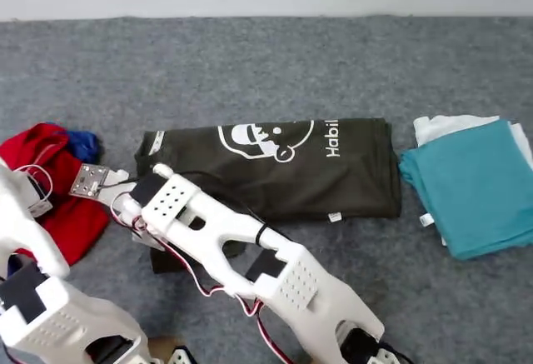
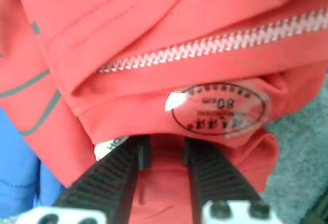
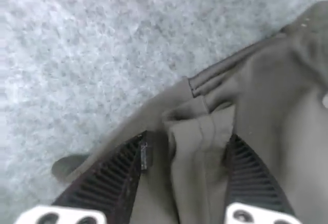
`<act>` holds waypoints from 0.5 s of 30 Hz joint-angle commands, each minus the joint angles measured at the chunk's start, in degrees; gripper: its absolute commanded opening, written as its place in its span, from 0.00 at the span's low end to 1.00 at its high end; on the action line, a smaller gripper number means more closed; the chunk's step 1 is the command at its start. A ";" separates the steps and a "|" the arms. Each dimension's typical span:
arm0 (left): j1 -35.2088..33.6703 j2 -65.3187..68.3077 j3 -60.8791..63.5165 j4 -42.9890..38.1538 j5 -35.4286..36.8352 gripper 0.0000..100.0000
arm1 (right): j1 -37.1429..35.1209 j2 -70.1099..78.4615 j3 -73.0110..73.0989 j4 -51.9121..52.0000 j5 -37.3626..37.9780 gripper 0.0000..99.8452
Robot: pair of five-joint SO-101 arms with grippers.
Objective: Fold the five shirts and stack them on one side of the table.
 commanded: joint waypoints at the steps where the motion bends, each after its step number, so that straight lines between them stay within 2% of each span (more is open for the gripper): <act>1: -0.44 -2.73 -1.98 0.35 0.00 0.12 | -0.13 0.48 -2.11 -2.68 0.35 0.14; 5: -0.44 -2.55 -1.89 0.26 0.00 0.12 | -0.13 0.40 -2.11 -2.42 0.44 0.01; 15: -0.44 -2.46 -1.89 0.18 0.00 0.12 | 0.40 -7.25 -2.11 5.49 0.44 0.01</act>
